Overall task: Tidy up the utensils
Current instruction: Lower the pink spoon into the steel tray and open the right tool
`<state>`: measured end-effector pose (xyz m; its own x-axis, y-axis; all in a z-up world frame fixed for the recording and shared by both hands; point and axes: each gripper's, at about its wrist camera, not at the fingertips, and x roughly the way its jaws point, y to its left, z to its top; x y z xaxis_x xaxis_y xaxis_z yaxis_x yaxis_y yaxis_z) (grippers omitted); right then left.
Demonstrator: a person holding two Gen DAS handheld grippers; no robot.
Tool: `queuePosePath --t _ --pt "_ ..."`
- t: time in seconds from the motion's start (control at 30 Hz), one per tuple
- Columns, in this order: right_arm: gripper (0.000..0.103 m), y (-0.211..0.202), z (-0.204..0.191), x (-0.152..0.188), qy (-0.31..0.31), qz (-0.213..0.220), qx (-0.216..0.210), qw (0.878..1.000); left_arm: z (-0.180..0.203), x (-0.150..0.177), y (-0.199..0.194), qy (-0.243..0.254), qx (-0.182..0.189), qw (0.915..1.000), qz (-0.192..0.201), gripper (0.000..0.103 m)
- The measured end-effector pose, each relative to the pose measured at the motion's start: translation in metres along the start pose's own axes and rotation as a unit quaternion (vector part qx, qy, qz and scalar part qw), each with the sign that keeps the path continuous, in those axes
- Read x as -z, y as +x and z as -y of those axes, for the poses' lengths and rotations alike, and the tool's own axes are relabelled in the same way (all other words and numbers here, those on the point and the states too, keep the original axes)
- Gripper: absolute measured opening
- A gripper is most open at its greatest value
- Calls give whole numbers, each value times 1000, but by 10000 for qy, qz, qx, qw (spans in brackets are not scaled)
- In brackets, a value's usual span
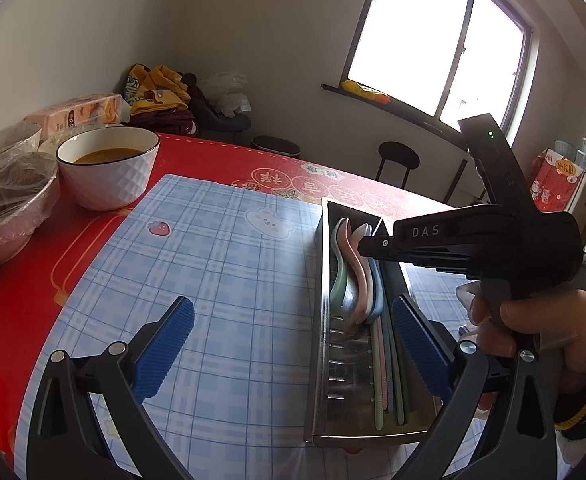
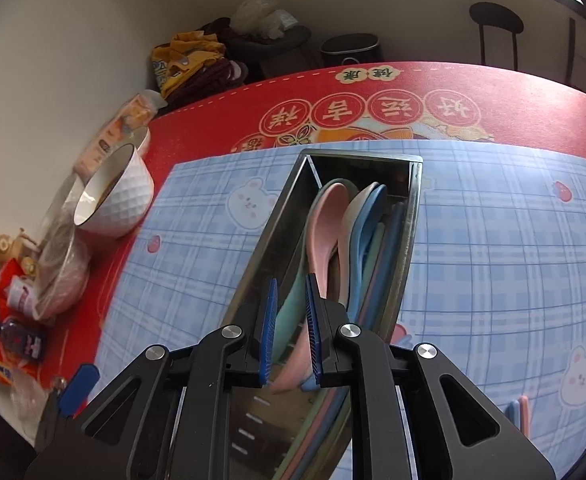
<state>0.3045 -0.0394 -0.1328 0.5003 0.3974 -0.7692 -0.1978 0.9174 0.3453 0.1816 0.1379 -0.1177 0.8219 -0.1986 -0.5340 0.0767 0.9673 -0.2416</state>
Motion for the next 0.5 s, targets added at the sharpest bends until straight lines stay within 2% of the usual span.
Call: queuePosePath --t 0.07,0.23,0.5 --pt "15 -8 4 0 27 108 -33 9999 0 0 0 19 8 10000 9 97" --pt "15 -33 23 8 -213 400 194 9988 2 1 0 46 28 10000 17 97" --pt "15 -89 93 51 -497 857 525 9937 16 6 -1 348 21 9993 101 97"
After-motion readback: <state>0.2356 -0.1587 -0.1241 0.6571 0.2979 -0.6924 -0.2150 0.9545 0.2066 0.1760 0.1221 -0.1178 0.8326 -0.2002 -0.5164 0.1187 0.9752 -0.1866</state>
